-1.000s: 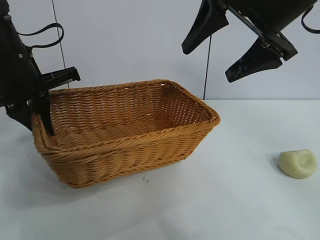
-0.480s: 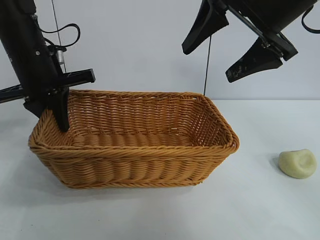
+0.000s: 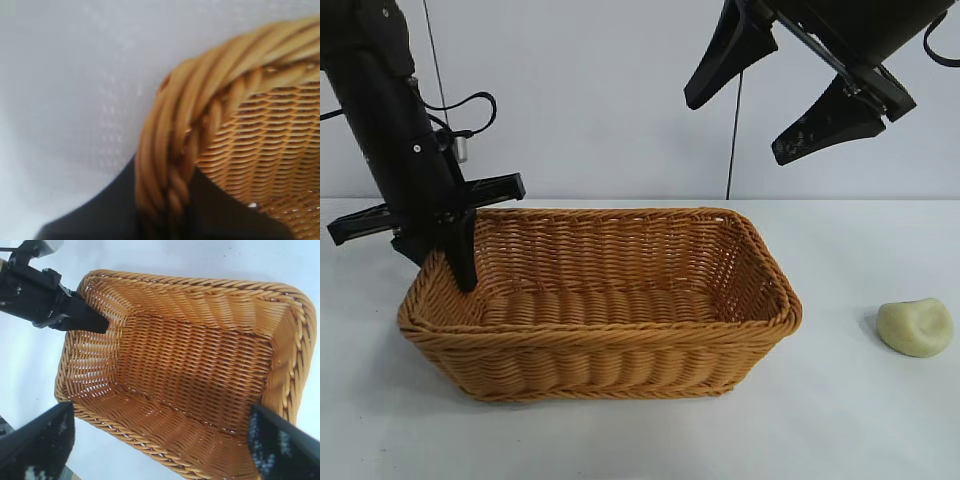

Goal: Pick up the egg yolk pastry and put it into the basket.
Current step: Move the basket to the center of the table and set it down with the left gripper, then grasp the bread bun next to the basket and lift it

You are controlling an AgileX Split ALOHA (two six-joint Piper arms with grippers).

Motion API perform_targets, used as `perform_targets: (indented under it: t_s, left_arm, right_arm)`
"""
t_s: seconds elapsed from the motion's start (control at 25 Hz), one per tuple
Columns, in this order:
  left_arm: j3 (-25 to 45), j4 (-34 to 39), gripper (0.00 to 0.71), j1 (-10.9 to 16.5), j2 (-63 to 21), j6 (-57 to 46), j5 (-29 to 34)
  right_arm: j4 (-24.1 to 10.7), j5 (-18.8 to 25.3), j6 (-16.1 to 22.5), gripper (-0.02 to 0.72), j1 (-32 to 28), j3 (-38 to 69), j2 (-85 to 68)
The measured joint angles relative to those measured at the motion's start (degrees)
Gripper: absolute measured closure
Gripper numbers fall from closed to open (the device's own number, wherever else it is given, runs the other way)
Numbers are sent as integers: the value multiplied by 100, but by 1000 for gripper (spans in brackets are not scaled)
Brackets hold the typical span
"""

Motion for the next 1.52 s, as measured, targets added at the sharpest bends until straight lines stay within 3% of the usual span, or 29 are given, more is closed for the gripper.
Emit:
perform_targets:
  t_s: [0.08,0.16,0.2,0.36,0.48,0.68,0.92,1.08,1.52]
  left_arm:
    - [0,0,568,0,0,5,-28]
    - [0,-22,520,0,0,5,-40]
    - [0,-64,470,0,0,5,-45]
    - [0,-105,140,0,-18,7,-52]
    - [-4,-105,45,0,-117,7,-16]
    - [-295,106,19,0,-510,7,402]
    - [-948,1137,16,0,-1026,-65,911]
    - [-1142,1316,16,113,-1081,-127,972]
    - [-1142,1725,16,1225,-1075,35,1122]
  right_arm:
    - [0,0,0,62,0,0,0]
    - [0,0,0,62,0,0,0]
    - [0,0,0,62,0,0,0]
    - [0,0,0,62,0,0,0]
    - [-6,0,0,62,0,0,0]
    - [-5,0,0,62,0,0,0]
    - [-5,0,0,62,0,0,0]
    - [-5,0,0,62,0,0,0]
    - [-5,0,0,62,0,0,0]
